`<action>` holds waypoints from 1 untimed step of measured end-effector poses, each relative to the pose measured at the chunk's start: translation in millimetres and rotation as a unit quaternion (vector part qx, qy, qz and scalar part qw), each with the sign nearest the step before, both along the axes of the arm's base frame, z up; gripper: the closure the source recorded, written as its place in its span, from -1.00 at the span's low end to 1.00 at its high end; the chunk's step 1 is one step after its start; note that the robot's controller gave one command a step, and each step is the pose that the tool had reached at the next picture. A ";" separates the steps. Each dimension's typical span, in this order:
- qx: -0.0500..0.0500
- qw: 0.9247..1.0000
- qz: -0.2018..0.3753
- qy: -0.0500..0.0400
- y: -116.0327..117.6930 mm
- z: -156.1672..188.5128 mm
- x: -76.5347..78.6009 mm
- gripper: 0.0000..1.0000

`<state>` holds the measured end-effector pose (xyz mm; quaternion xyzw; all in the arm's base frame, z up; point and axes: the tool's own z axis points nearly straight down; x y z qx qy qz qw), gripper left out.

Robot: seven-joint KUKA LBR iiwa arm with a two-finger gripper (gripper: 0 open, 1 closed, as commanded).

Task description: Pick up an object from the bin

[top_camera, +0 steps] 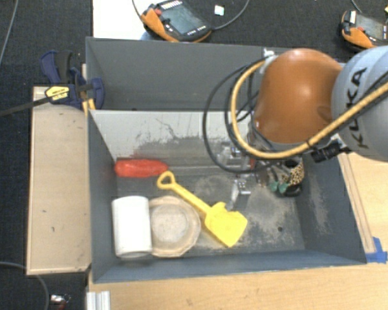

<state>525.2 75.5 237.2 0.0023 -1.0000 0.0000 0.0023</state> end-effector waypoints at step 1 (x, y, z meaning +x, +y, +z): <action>0.000 1.000 -0.002 -0.004 -0.5 3.4 1.5 -1.00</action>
Offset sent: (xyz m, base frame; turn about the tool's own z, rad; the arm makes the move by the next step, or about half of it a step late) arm -0.0343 -0.0335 -0.1672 0.2128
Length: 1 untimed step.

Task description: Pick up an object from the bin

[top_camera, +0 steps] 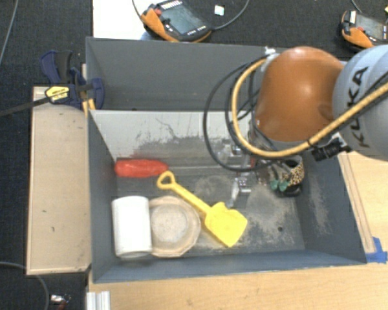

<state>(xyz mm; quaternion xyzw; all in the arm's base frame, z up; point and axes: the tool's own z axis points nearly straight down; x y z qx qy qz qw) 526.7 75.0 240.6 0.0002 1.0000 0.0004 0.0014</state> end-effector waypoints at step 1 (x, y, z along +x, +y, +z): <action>0.000 0.995 -0.104 0.002 -34.1 -172.4 -36.5 -1.00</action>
Offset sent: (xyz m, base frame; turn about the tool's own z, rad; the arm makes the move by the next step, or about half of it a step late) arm -0.0155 -0.0388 -0.0806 0.3085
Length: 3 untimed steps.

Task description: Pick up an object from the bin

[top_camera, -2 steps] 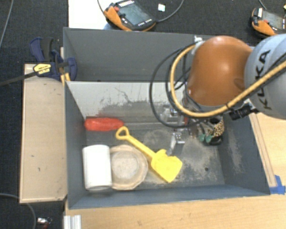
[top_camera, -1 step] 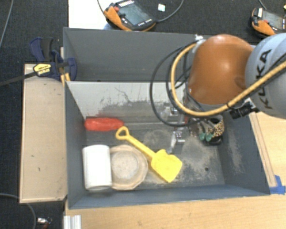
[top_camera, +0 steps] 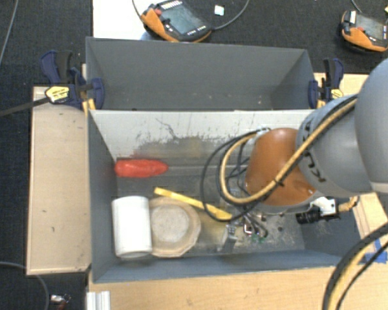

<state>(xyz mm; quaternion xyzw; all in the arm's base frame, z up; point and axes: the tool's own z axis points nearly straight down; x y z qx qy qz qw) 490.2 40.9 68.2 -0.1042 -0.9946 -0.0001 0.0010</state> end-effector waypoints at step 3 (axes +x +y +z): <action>0.003 0.989 -0.149 -0.011 23.6 2.0 -4.0 -1.00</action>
Offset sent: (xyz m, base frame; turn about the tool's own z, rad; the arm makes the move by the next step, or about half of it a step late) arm 0.0267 -0.0061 0.0318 0.1765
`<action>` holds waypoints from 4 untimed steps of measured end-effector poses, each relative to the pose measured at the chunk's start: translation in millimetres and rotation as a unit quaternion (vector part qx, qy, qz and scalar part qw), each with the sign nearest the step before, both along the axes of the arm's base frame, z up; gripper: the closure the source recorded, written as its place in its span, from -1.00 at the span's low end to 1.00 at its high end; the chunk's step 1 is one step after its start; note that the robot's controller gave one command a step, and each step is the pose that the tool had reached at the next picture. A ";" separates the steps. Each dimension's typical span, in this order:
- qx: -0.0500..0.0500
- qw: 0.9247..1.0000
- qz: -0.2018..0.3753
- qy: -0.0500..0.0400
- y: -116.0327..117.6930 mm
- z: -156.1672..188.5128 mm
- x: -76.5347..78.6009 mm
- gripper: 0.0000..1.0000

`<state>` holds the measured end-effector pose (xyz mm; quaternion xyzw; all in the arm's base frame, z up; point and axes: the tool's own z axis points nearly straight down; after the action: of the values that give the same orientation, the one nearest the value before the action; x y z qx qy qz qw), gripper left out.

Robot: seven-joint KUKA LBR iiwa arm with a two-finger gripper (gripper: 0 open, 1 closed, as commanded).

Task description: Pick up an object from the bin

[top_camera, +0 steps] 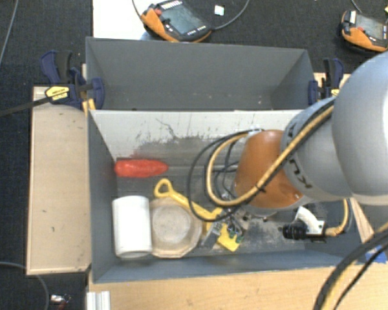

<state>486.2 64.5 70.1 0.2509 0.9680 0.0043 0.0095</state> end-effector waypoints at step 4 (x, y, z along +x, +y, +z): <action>-0.001 1.000 0.008 0.010 -21.1 46.7 1.4 1.00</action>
Offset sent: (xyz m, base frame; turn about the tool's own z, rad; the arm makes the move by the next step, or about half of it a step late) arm 0.0000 0.0000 0.0000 0.0000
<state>487.6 43.4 116.9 0.2430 0.9700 0.0005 0.0002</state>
